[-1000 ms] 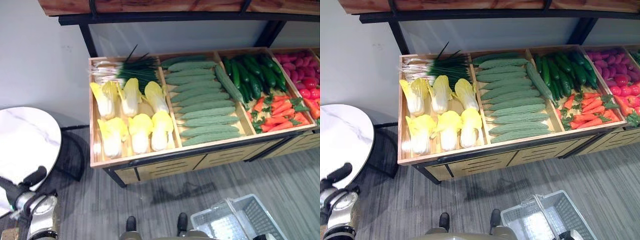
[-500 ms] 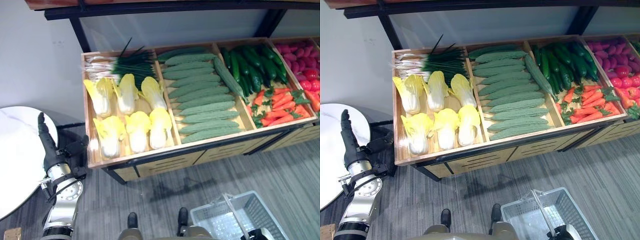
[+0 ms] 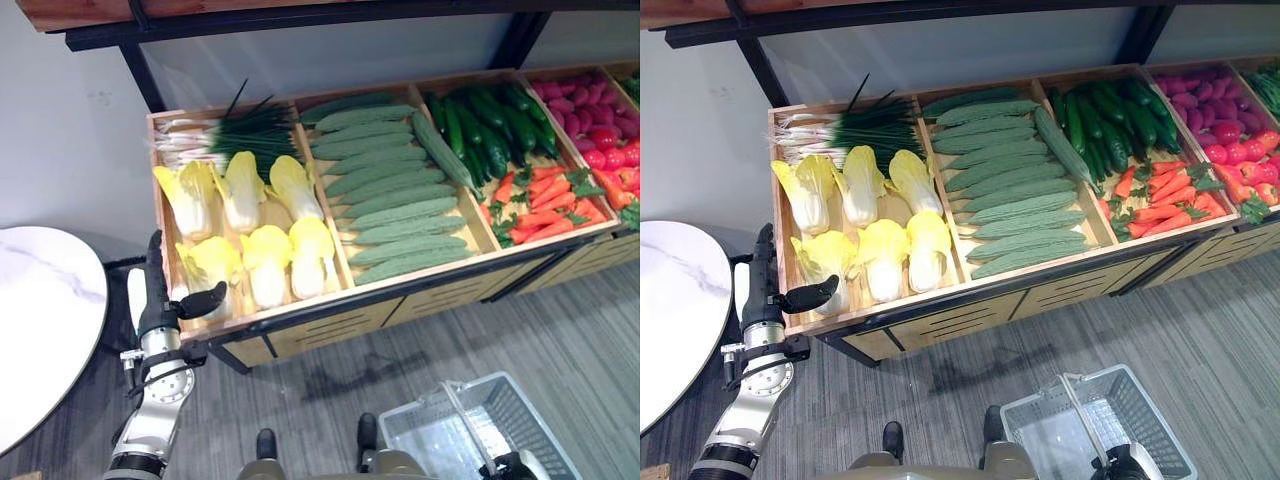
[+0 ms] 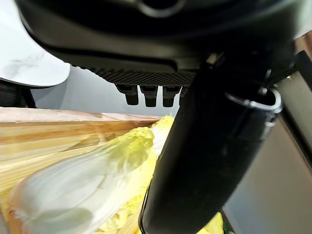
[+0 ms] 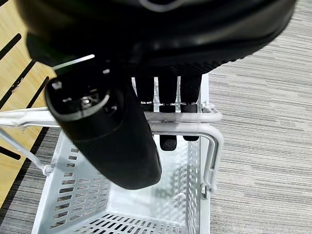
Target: Get the vegetables into the basket
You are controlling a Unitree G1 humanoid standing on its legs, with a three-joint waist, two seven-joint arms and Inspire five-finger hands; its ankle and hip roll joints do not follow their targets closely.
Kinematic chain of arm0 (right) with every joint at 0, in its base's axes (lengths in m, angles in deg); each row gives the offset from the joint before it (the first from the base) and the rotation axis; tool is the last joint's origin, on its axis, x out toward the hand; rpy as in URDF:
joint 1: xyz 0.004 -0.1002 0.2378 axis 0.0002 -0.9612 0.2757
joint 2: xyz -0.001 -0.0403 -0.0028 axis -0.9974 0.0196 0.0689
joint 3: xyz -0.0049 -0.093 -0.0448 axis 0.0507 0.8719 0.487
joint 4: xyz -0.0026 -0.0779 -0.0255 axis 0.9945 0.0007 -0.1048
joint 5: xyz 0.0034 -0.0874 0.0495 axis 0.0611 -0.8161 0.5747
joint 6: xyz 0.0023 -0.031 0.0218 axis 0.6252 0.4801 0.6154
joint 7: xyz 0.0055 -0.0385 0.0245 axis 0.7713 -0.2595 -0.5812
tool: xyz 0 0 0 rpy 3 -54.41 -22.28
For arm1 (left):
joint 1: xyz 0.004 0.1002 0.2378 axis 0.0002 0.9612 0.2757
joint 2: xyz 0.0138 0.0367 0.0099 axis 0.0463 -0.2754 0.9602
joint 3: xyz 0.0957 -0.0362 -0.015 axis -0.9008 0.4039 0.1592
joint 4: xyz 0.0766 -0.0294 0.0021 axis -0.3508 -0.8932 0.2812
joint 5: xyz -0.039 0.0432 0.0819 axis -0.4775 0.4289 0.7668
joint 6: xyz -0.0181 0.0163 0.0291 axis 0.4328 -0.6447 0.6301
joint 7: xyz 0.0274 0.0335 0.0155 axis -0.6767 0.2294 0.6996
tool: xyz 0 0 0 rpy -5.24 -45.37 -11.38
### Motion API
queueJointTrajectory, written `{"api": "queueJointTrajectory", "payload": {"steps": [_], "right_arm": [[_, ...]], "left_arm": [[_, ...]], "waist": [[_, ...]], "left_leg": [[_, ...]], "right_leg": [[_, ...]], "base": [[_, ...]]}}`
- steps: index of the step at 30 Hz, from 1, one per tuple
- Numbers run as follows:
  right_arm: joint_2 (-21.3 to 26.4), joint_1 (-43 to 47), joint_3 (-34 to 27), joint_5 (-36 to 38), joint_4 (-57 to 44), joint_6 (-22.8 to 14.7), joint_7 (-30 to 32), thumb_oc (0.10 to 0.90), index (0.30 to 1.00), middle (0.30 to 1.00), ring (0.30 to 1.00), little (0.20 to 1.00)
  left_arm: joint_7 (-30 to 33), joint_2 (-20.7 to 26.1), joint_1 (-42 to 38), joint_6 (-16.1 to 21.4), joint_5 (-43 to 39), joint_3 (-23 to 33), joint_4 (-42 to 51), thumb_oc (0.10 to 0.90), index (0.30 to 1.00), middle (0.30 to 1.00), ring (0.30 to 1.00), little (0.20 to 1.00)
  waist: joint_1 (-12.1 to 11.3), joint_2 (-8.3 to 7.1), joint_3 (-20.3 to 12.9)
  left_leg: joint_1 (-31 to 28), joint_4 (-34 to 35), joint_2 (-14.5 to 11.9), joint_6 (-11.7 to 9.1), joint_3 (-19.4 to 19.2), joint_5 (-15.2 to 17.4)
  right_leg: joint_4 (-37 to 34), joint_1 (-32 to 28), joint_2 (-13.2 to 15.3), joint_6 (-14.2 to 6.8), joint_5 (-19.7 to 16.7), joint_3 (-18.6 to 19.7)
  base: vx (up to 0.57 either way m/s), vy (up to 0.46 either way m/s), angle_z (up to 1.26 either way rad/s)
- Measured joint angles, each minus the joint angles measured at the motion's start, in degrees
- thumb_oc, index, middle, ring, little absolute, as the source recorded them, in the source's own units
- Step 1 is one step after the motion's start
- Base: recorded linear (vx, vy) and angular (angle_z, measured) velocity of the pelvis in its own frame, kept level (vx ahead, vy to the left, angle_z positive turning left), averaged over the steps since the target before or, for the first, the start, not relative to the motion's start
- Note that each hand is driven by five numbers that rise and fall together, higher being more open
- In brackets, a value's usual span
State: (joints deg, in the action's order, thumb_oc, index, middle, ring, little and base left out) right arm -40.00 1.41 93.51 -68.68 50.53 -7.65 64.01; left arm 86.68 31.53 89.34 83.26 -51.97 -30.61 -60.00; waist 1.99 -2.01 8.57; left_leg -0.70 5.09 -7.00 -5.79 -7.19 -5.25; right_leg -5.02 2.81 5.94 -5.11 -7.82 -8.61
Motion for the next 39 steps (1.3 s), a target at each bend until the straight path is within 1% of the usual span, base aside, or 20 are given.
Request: {"api": "queueJointTrajectory", "payload": {"steps": [3, 6, 10, 15, 17, 18, 19, 20, 21, 32, 37, 39], "right_arm": [[0.0, 0.0, 0.3, -0.01, -0.06, 0.01, 0.11, 0.4, 0.3, 0.3, 0.3, 0.3], [0.0, 0.07, 1.18, -0.03, -0.09, 0.16, 0.38, 0.4, 0.3, 0.3, 0.3, 0.3], [-0.01, 0.07, 1.3, -0.05, -0.09, 0.23, 0.41, 0.4, 0.3, 0.3, 0.3, 0.3], [-0.03, 0.64, 2.33, -0.12, -0.18, 0.77, 0.46, 0.4, 0.3, 0.3, 0.3, 0.3], [-0.12, 0.69, 2.47, -0.15, -0.41, 0.91, 0.46, 0.4, 0.3, 0.3, 0.3, 0.3], [-0.14, 0.69, 2.47, -0.16, -0.56, 0.98, 0.46, 0.4, 0.3, 0.3, 0.3, 0.3], [-0.14, 0.69, 2.47, -0.26, -0.63, 1.1, 0.46, 0.4, 0.3, 0.3, 0.3, 0.3], [-0.14, 0.7, 2.47, -0.47, -0.67, 1.22, 0.46, 0.4, 0.3, 0.3, 0.3, 0.3], [-0.15, 0.69, 2.47, -0.64, -0.72, 1.52, 0.46, 0.4, 0.3, 0.3, 0.3, 0.3], [-0.18, 0.83, 3.53, -1.09, -1.81, 2.05, 0.3, 0.4, 0.3, 0.3, 0.3, 0.3], [-0.18, 0.96, 3.55, -1.11, -2.12, 2.15, 0.14, 0.4, 0.3, 0.3, 0.3, 0.3], [-0.18, 0.84, 3.55, -1.12, -2.12, 2.16, -0.02, 0.4, 0.3, 0.3, 0.3, 0.3]], "left_arm": [[0.92, -1.19, -0.3, -0.61, 0.09, -0.19, -0.67, 0.9, 1.0, 1.0, 1.0, 1.0], [1.91, -1.21, -1.64, -1.03, 0.1, -0.7, -2.65, 0.9, 1.0, 1.0, 1.0, 1.0], [2.25, -1.27, -3.01, -2.84, 0.22, -1.01, -3.8, 0.9, 1.0, 1.0, 1.0, 1.0], [2.33, -1.48, -5.88, -4.79, 0.67, -1.09, -9.08, 0.9, 1.0, 1.0, 1.0, 1.0], [2.35, -1.57, -6.24, -5.55, 0.67, -1.1, -9.74, 0.9, 1.0, 1.0, 1.0, 1.0], [2.36, -1.57, -6.32, -6.01, 0.67, -1.12, -9.91, 0.68, 0.693, 0.693, 0.693, 0.693], [2.35, -1.58, -6.39, -6.44, 0.67, -1.13, -10.11, 0.68, 0.693, 0.693, 0.693, 0.693], [2.35, -1.57, -6.5, -6.74, 0.67, -1.15, -10.5, 0.52, 0.467, 0.467, 0.467, 0.467], [2.25, -1.58, -6.78, -7.76, 0.66, -1.17, -11.95, 0.4, 0.3, 0.3, 0.3, 0.3], [-0.38, -0.96, -8.68, -10.11, 0.65, -1.07, -15.94, 0.4, 0.3, 0.3, 0.3, 0.3], [-1.28, -0.93, -8.69, -10.39, 0.63, -1.0, -16.08, 0.4, 0.3, 0.3, 0.3, 0.3], [-1.35, -0.88, -8.47, -10.97, 0.52, -0.8, -14.17, 0.4, 0.3, 0.3, 0.3, 0.3]], "waist": [[0.46, -0.06, -0.04], [0.44, -0.08, -0.07], [0.54, -0.35, -0.27], [0.75, -0.79, -0.62], [0.88, -0.99, -0.79], [1.05, -1.13, -0.97], [1.16, -1.17, -1.12], [1.22, -1.17, -1.26], [1.38, -1.16, -1.67], [1.98, -0.92, -2.14], [2.03, -0.86, -2.23], [1.95, -0.89, -2.25]], "left_leg": [[0.02, 0.0, 0.0, 0.02, -0.21, 0.01], [0.03, 0.0, -0.05, 0.02, -0.43, 0.01], [0.12, 0.03, -0.12, 0.03, -0.74, 0.04], [0.28, 0.03, -0.11, 0.06, -1.29, 0.06], [0.23, 0.01, -0.12, 0.06, -1.32, 0.06], [0.21, 0.02, -0.11, 0.06, -1.35, 0.06], [0.22, 0.05, -0.12, 0.06, -1.35, 0.06], [0.22, 0.14, -0.11, 0.08, -1.38, 0.07], [0.23, 0.22, -0.11, 0.09, -1.44, 0.09], [-0.07, 0.24, -0.1, 0.09, -1.93, 0.09], [-0.53, 0.23, -0.12, 0.16, -2.66, 0.14], [-0.76, 0.22, -0.11, 0.17, -2.73, 0.15]], "right_leg": [[0.0, 0.16, -0.04, 0.11, -0.13, 0.22], [0.01, 0.26, -0.1, 0.07, -0.18, 0.43], [0.01, 0.57, -0.21, 0.06, -0.22, 0.77], [0.01, 1.14, -0.25, 0.07, -0.42, 1.41], [0.02, 1.15, -0.29, 0.11, -0.49, 1.58], [0.02, 1.19, -0.31, 0.11, -0.5, 1.66], [0.02, 1.2, -0.31, 0.11, -0.5, 1.68], [0.02, 1.22, -0.31, 0.11, -0.5, 1.71], [0.01, 1.26, -0.32, 0.1, -0.48, 1.76], [0.01, 1.25, -0.35, 0.04, -0.65, 2.22], [0.01, 1.11, -0.36, 0.61, -1.11, 2.54], [0.02, 0.9, -0.36, 0.63, -1.14, 2.56]], "base": [[0.01, 0.001, -0.03], [0.01, 0.003, -0.05], [0.01, 0.005, -0.03], [0.02, 0.011, -0.06], [0.02, 0.014, -0.04], [0.02, 0.016, -0.03], [0.0, 0.0, 0.0], [0.0, 0.0, 0.0], [0.0, 0.0, 0.0], [0.0, 0.002, -0.01], [0.0, 0.006, -0.04], [0.0, 0.0, 0.0]]}}
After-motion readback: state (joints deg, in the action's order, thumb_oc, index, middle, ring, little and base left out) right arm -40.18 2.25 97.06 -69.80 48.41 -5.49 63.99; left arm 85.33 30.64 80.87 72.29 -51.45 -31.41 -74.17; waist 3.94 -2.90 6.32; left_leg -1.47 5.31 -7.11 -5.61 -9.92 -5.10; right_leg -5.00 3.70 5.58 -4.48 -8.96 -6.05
